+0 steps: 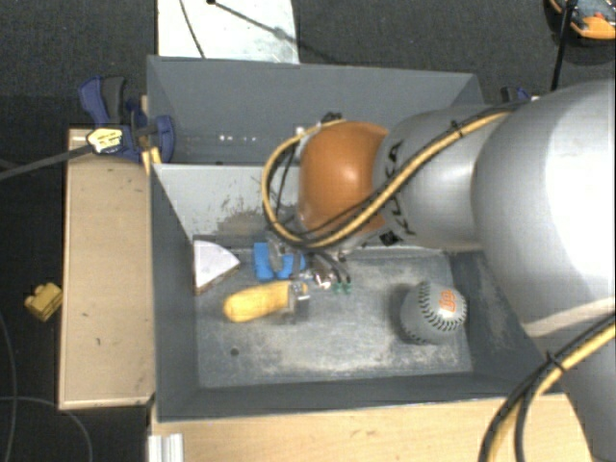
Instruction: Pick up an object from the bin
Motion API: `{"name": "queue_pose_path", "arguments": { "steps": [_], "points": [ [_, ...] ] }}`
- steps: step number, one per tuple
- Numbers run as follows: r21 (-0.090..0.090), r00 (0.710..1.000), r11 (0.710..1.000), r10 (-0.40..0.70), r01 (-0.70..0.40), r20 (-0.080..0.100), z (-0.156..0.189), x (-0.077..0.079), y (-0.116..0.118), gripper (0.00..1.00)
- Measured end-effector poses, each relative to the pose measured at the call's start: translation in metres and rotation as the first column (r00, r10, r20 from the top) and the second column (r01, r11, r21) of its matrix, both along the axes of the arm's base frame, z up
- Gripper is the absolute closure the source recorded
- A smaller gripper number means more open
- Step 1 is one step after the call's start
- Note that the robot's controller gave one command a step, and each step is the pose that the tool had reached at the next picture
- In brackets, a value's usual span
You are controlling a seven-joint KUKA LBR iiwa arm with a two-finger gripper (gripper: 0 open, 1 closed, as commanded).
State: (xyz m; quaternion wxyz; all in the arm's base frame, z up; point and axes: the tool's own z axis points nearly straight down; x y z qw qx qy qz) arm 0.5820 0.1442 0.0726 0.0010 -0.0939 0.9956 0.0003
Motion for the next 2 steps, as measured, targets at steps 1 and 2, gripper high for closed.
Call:
{"name": "queue_pose_path", "arguments": {
  "steps": [1, 2],
  "points": [
    [0.001, 0.955, 0.955, -0.295, 0.295, -0.002, -0.0002, -0.0034, 0.0071, 0.0],
    [0.0, 0.992, 0.992, -0.129, 0.129, 0.0, -0.0002, -0.0101, 0.0091, 0.0]
  ]
}}
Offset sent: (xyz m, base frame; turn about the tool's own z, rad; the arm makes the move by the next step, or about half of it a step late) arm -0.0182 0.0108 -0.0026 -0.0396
